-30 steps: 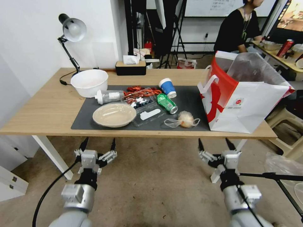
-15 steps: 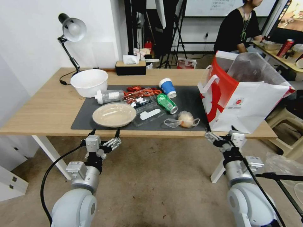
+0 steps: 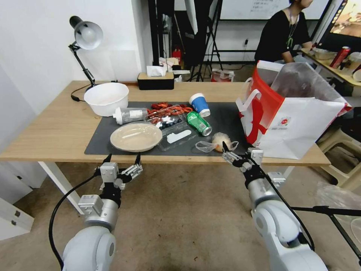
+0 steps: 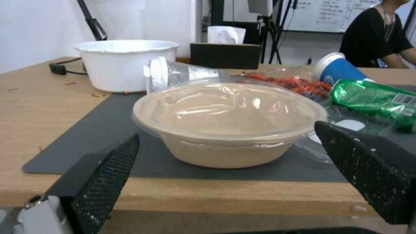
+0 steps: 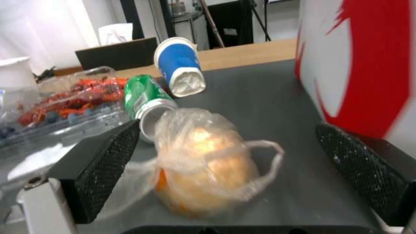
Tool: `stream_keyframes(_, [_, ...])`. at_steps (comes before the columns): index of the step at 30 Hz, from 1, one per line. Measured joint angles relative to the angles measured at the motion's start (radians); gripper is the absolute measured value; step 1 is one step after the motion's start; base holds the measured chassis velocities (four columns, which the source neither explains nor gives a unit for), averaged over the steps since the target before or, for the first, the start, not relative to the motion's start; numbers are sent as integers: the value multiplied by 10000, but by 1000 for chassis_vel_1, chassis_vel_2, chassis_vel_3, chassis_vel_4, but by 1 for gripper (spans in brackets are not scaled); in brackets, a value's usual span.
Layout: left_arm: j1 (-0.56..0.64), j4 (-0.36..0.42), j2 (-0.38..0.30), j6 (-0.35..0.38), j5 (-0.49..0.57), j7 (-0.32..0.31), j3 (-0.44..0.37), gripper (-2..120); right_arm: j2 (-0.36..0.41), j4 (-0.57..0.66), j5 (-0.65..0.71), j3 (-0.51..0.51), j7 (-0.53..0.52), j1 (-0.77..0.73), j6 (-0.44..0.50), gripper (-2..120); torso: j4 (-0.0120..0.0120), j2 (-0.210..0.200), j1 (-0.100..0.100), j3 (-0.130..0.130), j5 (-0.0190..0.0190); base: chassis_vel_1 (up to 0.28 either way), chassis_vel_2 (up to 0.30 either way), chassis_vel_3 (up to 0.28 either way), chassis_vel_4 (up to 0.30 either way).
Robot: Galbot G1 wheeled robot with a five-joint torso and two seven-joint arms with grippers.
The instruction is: Pick up the trash from the table and place it into the takeout bag.
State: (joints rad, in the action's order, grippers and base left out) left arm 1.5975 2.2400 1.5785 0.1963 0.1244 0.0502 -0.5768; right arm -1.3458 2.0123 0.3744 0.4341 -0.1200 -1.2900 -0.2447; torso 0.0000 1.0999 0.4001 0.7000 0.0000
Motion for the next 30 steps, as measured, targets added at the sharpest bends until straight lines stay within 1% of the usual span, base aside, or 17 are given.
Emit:
stream_keyframes(6, [153, -42, 73, -219, -97, -22, -74, 100, -99, -268, 441, -278, -67, 570, -31, 100, 0, 0, -1, 0, 0, 0, 0, 0, 0])
stream_keyframes(11, [215, -91, 123, -362, -179, -33, -76, 100, -155, -478, 493, -379, -257, 904, -176, 100, -1, 1, 0, 1, -1, 0, 0, 0, 0])
stream_keyframes(13, [250, -101, 137, -428, -214, -36, -72, 100, -158, -759, 604, -531, -526, 1244, -433, 100, 1, 0, 0, 1, 0, 0, 0, 0, 0])
stream_keyframes(19, [278, -131, 138, -501, -247, -49, -75, 100, -131, -1320, 942, -766, -853, 1697, -868, 100, 1, 0, 0, 1, 1, 0, 0, 0, 0])
stream_keyframes(22, [284, -145, 145, -526, -256, -55, -75, 100, -130, -1347, 1044, -817, -986, 1748, -1101, 100, 0, 0, 0, 1, 0, 0, 0, 0, 0])
stream_keyframes(24, [293, -198, 152, -610, -282, -69, -75, 100, -176, -1316, 1243, -895, -1234, 1771, -1515, 89, 0, 0, 0, 0, 1, 0, 0, 0, 0])
stream_keyframes(25, [293, -198, 152, -610, -282, -69, -75, 100, -176, -1316, 1243, -895, -1234, 1771, -1515, 89, 0, 0, 0, 0, 1, 0, 0, 0, 0])
stream_keyframes(28, [272, -274, 147, -689, -293, -85, -75, 100, -229, -1226, 1257, -984, -1330, 1736, -1707, 76, 0, 0, 0, 1, 1, 0, 0, 0, 0])
stream_keyframes(29, [272, -274, 147, -689, -293, -85, -75, 100, -229, -1226, 1257, -984, -1330, 1736, -1707, 76, 0, 0, 0, 1, 1, 0, 0, 0, 0])
stream_keyframes(30, [266, -288, 144, -698, -294, -89, -75, 99, -239, -1205, 1257, -995, -1350, 1726, -1730, 72, 0, 1, 0, 1, 0, 0, 0, 0, 0])
